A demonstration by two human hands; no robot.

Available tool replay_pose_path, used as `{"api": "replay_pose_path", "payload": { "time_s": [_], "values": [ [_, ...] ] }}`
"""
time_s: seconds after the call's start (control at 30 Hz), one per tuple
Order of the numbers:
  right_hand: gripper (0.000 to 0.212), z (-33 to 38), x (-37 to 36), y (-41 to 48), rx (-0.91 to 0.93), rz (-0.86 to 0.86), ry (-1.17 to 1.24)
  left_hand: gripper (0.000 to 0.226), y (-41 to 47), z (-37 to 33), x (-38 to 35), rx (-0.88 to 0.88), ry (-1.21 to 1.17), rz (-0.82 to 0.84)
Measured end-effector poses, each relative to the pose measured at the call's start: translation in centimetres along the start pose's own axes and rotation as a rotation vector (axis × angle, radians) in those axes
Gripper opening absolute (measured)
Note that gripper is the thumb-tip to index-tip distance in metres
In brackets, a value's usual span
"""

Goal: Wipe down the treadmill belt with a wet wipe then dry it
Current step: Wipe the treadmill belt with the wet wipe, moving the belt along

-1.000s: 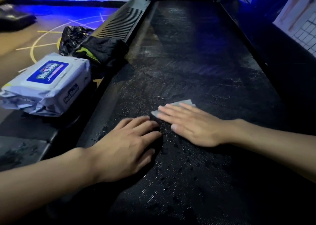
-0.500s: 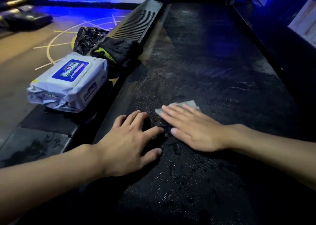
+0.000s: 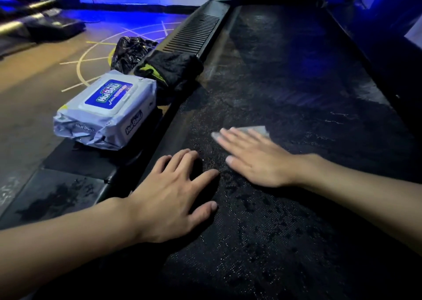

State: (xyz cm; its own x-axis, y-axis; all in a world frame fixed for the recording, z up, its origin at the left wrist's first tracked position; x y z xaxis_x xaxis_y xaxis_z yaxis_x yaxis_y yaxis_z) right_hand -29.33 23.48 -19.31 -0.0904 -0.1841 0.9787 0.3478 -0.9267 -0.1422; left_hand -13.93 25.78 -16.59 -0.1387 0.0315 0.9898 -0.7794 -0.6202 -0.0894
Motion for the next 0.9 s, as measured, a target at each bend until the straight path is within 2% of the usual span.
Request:
{"api": "replay_pose_path", "payload": {
  "time_s": [0.07,0.1,0.2,0.37,0.5,0.63,0.77,0.9],
  "values": [
    [0.058,2.0,-0.5,-0.6,0.116,0.014,0.009,0.062,-0.3,0.6,-0.2,0.014,0.011,-0.005],
    [0.057,1.5,-0.3,-0.4,0.117,0.021,0.022,0.062,-0.4,1.0,-0.2,-0.002,0.007,-0.003],
    [0.059,-1.1,0.7,1.2,-0.031,0.007,0.014,0.063,-1.0,2.3,0.3,-0.024,-0.039,-0.033],
    [0.058,3.0,-0.3,0.9,0.163,0.04,0.02,0.064,-1.4,3.5,0.4,0.016,-0.006,-0.029],
    [0.061,0.3,0.8,3.3,-0.02,0.008,0.01,0.068,-0.9,3.4,1.0,-0.002,-0.002,0.001],
    [0.06,4.2,-0.2,2.6,0.155,0.027,0.016,0.07,-0.8,3.2,1.1,-0.014,-0.007,-0.001],
    [0.061,0.9,0.8,5.2,-0.046,-0.008,0.022,0.075,-1.0,3.0,1.0,-0.02,0.001,0.008],
    [0.062,4.9,-0.3,4.9,0.128,0.008,0.002,0.076,-1.0,3.2,0.9,-0.035,0.003,0.017]
  ]
}}
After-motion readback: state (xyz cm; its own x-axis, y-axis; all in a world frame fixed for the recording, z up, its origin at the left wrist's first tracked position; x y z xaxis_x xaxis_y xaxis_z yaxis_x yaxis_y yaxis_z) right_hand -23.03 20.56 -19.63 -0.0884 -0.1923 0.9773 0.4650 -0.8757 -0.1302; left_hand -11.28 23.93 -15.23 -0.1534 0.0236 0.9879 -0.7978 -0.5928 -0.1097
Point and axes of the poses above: each hand's wrist, its own y-axis towards the middle knuckle, its own x-axis out of the back of the hand, z = x × y, the point moved 8 cm from there along y, towards the middle knuckle, and after that the axes turned 1 degree about y, right-handed, at the moved point
